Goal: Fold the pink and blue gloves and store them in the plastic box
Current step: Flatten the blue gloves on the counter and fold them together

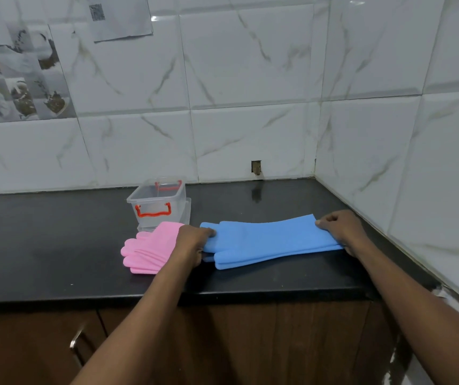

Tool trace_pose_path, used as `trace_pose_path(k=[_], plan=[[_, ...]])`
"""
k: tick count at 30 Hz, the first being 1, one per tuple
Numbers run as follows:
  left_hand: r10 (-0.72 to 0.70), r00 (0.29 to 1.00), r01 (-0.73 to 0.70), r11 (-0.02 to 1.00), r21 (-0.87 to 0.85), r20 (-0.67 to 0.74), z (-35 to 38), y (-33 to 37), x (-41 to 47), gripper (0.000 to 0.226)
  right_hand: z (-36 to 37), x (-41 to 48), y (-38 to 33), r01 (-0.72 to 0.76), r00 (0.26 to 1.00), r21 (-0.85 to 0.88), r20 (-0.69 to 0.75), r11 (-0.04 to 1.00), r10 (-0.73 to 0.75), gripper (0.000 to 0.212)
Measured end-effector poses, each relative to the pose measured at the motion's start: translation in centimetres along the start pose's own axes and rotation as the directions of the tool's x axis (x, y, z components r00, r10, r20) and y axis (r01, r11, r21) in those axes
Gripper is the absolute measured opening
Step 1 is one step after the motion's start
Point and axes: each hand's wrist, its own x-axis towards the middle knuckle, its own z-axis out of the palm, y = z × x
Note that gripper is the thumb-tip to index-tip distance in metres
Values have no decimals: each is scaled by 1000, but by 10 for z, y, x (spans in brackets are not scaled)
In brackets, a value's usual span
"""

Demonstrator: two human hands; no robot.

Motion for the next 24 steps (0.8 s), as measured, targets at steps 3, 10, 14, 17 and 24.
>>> trace_pose_path(k=[3, 10, 14, 17, 24], plan=[[108, 993, -100, 984, 146, -50, -3, 3, 0, 34, 3, -2, 1, 34, 999, -16, -22, 999, -35, 10], [561, 826, -315, 545, 777, -58, 6, -1, -25, 30, 7, -5, 0, 55, 995, -14, -82, 998, -56, 10], [703, 706, -378, 266, 887, 89, 14, 2, -39, 35, 6, -5, 0, 67, 993, -10, -97, 998, -68, 10], [549, 630, -716, 136, 685, 549, 21, -3, -44, 59, 5, -11, -6, 123, 974, -75, -182, 990, -135, 13], [354, 506, -791, -175, 587, 787, 32, -19, -43, 47, -24, -24, -10, -103, 972, -358, -234, 928, 17, 30]])
